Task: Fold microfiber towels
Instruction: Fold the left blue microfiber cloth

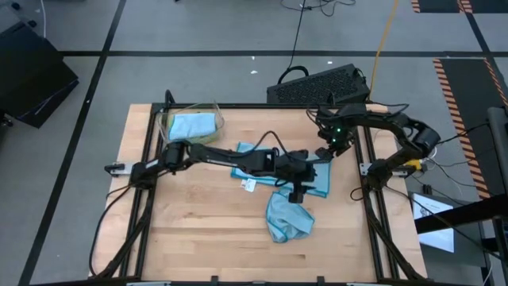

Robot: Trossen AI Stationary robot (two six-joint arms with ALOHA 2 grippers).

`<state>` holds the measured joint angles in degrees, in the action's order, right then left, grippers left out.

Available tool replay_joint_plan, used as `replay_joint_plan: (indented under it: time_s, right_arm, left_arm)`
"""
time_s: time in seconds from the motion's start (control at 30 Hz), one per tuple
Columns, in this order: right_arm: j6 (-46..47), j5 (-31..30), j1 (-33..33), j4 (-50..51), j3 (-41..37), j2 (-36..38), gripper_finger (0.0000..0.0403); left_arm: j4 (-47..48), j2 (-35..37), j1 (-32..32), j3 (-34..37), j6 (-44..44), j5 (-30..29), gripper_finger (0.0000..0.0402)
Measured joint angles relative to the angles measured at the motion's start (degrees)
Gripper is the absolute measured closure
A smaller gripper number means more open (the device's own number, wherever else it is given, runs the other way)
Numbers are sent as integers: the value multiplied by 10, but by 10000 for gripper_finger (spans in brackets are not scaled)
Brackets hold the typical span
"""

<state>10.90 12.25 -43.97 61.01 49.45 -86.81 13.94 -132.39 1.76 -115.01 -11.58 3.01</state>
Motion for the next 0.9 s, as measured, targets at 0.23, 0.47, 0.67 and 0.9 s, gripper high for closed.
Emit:
replay_joint_plan:
  time_s: [0.23,0.47,0.67,0.9]
  right_arm:
    - [14,30,-5,-17,-11,9,153]
    - [72,65,-2,-48,-41,10,174]
    - [92,75,-4,-14,-41,46,180]
    - [166,75,-10,-3,-41,134,175]
  left_arm:
    - [-11,-31,8,0,-1,9,179]
    - [-130,-95,12,0,-9,58,183]
    - [-120,-119,14,1,-34,-3,183]
    - [-145,-148,12,0,-68,20,167]
